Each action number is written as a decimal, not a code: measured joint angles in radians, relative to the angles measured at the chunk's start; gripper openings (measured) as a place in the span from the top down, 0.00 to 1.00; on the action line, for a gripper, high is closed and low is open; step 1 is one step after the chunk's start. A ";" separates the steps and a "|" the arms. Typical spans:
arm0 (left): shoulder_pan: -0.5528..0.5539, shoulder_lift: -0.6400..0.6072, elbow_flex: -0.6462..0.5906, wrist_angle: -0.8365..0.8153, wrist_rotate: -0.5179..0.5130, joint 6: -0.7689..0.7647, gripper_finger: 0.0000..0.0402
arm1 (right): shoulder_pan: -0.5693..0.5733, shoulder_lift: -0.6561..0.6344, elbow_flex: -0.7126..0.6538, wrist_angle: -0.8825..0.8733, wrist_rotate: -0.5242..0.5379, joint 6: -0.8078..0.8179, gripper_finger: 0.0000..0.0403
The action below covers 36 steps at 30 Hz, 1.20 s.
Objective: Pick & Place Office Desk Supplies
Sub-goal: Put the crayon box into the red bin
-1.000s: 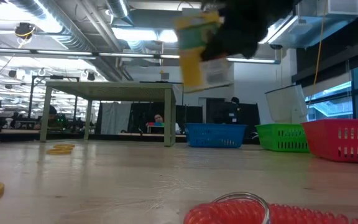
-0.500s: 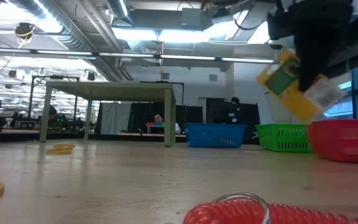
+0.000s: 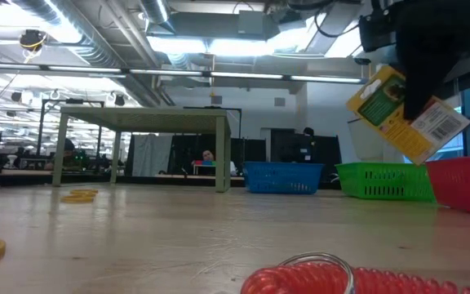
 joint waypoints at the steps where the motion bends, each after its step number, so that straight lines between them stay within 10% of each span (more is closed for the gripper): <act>1: 0.000 0.000 0.000 -0.003 0.000 0.000 0.59 | 0.004 -0.004 0.004 -0.006 0.000 0.009 0.91; 18: -0.031 0.000 0.000 -0.041 -0.001 -0.058 0.60 | 0.100 -0.028 0.077 -0.265 -0.037 0.254 0.90; 36: -0.060 0.000 0.000 -0.080 -0.006 -0.115 0.61 | 0.113 -0.026 -0.067 -0.205 -0.310 0.248 0.90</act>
